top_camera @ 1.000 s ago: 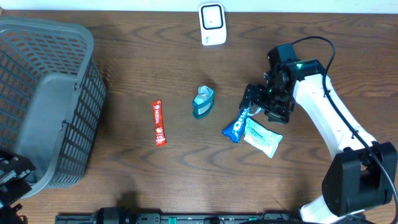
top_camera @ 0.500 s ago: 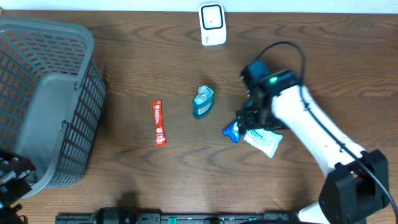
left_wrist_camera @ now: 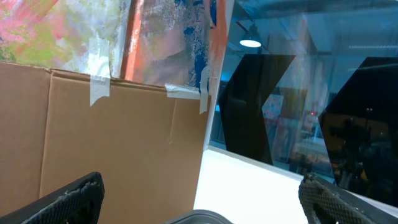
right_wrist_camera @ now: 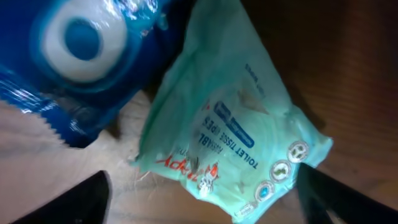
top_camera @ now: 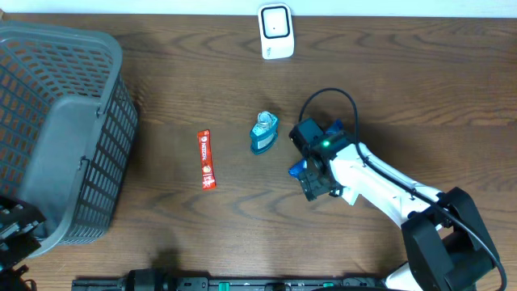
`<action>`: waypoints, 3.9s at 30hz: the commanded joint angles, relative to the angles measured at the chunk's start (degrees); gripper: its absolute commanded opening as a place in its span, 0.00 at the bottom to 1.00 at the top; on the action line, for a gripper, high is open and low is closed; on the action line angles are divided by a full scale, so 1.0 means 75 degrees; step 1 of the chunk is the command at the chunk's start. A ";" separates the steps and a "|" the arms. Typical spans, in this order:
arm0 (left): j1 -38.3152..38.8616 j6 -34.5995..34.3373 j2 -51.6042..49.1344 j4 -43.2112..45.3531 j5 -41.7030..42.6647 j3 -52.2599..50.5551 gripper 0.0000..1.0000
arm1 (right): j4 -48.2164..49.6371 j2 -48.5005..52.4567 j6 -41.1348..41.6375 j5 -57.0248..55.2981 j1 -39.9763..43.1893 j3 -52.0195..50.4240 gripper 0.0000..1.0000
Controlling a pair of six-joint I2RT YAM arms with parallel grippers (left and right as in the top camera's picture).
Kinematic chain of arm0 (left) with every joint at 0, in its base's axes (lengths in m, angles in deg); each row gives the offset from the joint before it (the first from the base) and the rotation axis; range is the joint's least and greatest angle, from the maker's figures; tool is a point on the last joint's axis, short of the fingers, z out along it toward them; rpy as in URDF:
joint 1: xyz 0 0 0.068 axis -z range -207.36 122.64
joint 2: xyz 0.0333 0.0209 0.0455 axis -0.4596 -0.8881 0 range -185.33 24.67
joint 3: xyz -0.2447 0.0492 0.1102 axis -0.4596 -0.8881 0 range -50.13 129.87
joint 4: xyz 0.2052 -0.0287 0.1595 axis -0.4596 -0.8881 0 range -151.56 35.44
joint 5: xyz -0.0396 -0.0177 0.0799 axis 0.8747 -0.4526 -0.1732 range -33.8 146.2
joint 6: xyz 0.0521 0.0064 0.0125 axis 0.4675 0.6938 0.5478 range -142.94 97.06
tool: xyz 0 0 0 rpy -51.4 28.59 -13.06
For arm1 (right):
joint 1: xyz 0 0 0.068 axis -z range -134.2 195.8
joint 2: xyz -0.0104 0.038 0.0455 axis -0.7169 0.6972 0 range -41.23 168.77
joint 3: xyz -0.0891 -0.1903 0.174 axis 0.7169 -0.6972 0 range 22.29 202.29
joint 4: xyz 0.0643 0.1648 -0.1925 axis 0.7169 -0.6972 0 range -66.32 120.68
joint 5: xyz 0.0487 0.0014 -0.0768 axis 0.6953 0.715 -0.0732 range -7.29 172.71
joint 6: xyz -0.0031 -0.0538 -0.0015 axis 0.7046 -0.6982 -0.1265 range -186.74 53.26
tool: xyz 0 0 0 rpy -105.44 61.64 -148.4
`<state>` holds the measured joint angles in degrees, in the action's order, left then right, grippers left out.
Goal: Scan the item barcode
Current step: 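Lower right gripper and grasp the wipes pack edge, then lift wipes pack with right gripper and carry it toward the scanner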
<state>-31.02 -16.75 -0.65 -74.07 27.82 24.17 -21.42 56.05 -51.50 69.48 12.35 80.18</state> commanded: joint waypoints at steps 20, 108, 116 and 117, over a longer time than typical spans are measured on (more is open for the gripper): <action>-0.0041 -0.0009 0.0070 0.0038 0.0070 0.0023 1.00 | 0.2040 -0.0108 -0.0571 -0.1786 -0.0047 -0.1728 0.01; -0.0006 -0.1017 0.3348 0.0571 0.4240 -0.1437 0.99 | 0.1105 -0.0915 0.1996 1.3691 0.2914 0.1425 0.01; -0.0038 -0.0982 0.3348 0.1504 0.5249 -0.1897 0.98 | 0.7732 -0.0927 0.5581 1.3691 0.3133 0.1428 0.01; -0.0052 -0.0979 0.3348 0.1501 0.5246 -0.1926 0.98 | 0.8856 -0.0927 0.6146 1.3688 0.3136 0.1428 0.02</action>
<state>-31.02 -23.39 24.20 -63.27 64.48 10.60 36.11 49.47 -21.62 170.35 35.84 89.89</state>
